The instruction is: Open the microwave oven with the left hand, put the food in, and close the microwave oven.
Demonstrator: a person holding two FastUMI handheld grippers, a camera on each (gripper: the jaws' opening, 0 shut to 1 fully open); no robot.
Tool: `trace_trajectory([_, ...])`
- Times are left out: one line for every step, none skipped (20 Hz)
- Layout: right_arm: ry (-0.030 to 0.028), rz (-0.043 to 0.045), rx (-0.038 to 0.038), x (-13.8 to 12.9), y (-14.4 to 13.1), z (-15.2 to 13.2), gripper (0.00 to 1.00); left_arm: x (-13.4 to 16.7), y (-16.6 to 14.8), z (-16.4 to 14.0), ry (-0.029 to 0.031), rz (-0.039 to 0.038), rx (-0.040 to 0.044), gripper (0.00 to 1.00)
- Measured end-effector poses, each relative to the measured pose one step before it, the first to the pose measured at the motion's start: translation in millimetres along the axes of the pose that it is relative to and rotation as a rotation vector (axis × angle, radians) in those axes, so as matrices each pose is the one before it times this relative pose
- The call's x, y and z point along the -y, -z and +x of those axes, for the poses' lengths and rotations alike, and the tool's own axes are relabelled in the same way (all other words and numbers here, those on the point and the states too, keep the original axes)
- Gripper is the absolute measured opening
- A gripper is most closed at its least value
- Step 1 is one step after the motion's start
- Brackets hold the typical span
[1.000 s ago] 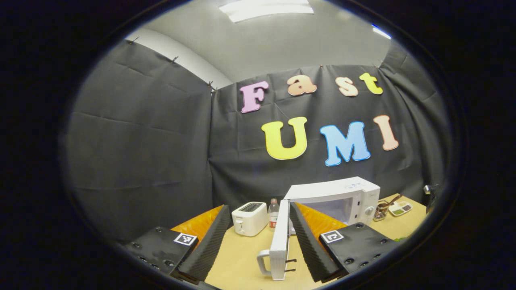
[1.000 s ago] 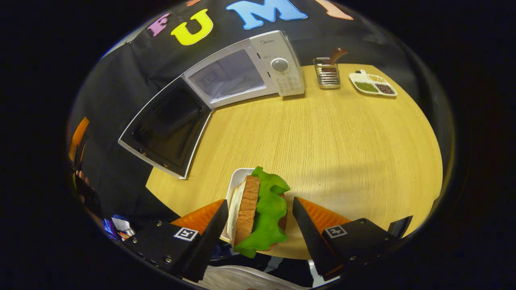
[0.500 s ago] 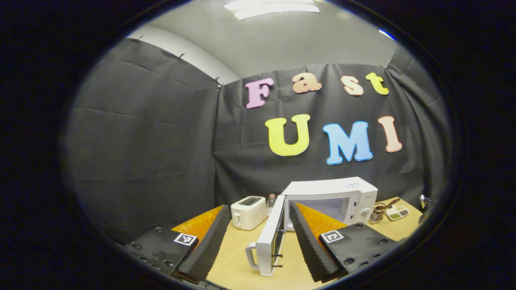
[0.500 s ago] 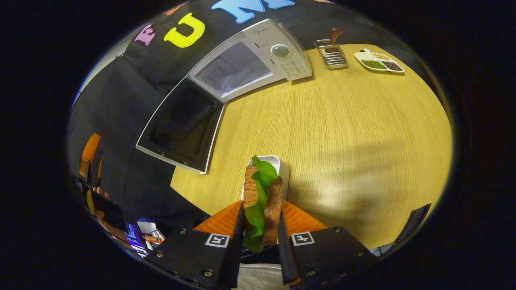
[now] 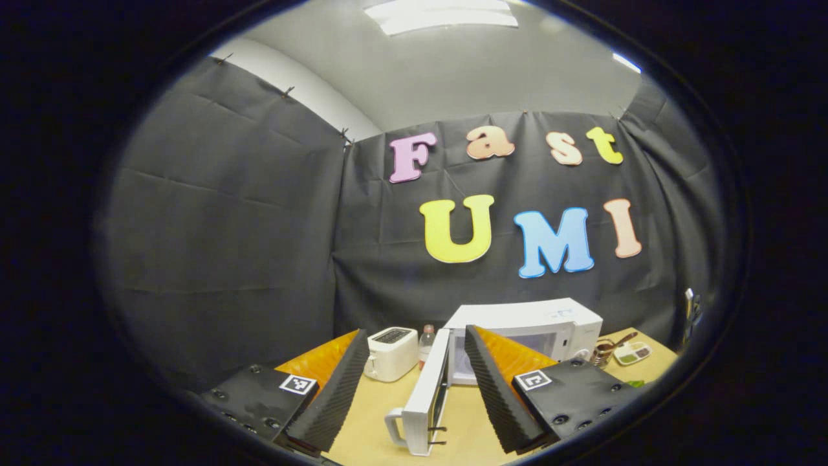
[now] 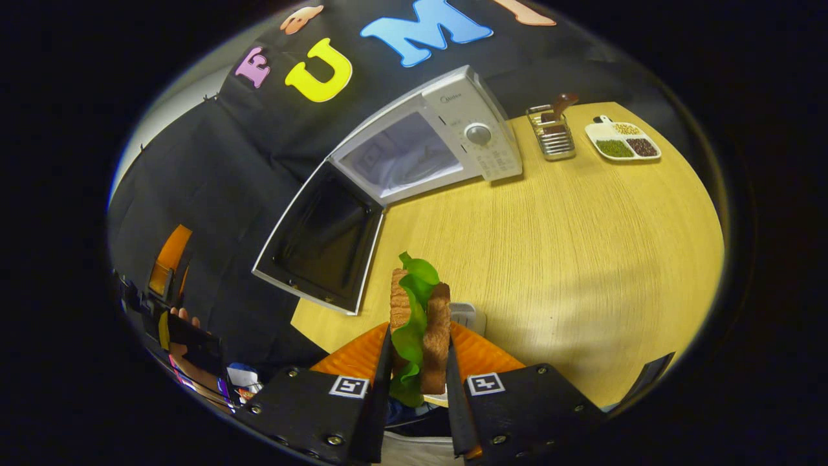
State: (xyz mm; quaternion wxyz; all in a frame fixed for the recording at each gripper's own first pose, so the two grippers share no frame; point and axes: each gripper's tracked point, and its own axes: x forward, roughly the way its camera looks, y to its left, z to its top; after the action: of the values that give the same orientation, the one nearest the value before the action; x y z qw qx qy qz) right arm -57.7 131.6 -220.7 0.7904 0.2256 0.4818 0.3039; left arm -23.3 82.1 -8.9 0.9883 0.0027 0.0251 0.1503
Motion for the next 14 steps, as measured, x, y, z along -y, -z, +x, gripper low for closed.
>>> trace_trajectory([0.00467, -0.00688, 0.02401, -4.48, -10.27, 4.11, 0.41, -2.63, -1.32, 6.70, 0.00839, -0.00507, 0.00454, 0.97])
trace_trajectory([0.00875, -0.00511, 0.02053, -4.04, -7.54, 7.06, 0.41, -3.33, -0.10, 7.16, 0.00834, -0.00381, 0.00482, 0.97])
trace_trajectory([0.00712, -0.00169, 0.01702, -4.08, -7.76, 7.08, 0.41, -4.68, -0.35, 8.50, 0.00966, -0.00242, -0.00134, 0.96])
trace_trajectory([0.00076, 0.00298, 0.01899, -6.21, -7.34, 5.61, 0.41, -4.91, 0.50, 7.90, 0.01033, 0.00045, 0.00057, 0.96])
trace_trajectory([-0.00046, 0.00929, 0.01658, -5.78, -6.74, 8.61, 0.41, -6.42, -0.96, 8.03, 0.00777, 0.00351, 0.00559, 0.96])
trace_trajectory([0.00311, 0.01340, 0.01787, -5.98, -6.37, 7.55, 0.41, -7.50, -2.64, 8.36, 0.00442, 0.00388, 0.00510, 0.97])
trace_trajectory([0.00039, 0.01148, 0.01642, -5.78, -6.27, 8.18, 0.41, -7.14, -1.09, 8.16, 0.00440, -0.00037, 0.00203, 0.97])
trace_trajectory([0.00095, 0.00746, 0.01615, -5.17, -5.74, 8.63, 0.41, -8.16, 0.30, 6.44, 0.00110, -0.00393, 0.00329, 0.97])
trace_trajectory([0.00319, 0.00362, 0.01565, -4.87, -5.67, 8.35, 0.41, -9.20, -2.00, 6.24, 0.00041, -0.00676, 0.00667, 0.97])
trace_trajectory([0.00649, -0.00112, 0.01389, -5.05, -4.53, 7.82, 0.40, -9.48, -0.60, 6.47, -0.00314, -0.00522, 0.00484, 0.96])
trace_trajectory([0.00634, -0.00374, 0.01474, -3.96, -5.48, 8.40, 0.40, -9.92, 0.56, 5.65, -0.00380, -0.00197, 0.00256, 0.96])
trace_trajectory([0.00619, -0.00253, 0.01531, -3.94, -4.10, 9.34, 0.40, -10.34, 2.39, 5.39, -0.00380, 0.00038, -0.00009, 0.96])
trace_trajectory([0.00377, 0.00284, 0.01815, -4.07, -5.10, 8.45, 0.40, -10.25, 1.98, 5.31, -0.00269, 0.00304, -0.00110, 0.96])
trace_trajectory([0.00138, 0.00738, 0.01653, -3.81, -3.98, 9.35, 0.41, -9.62, 2.52, 6.12, -0.00257, 0.00439, -0.00128, 0.95])
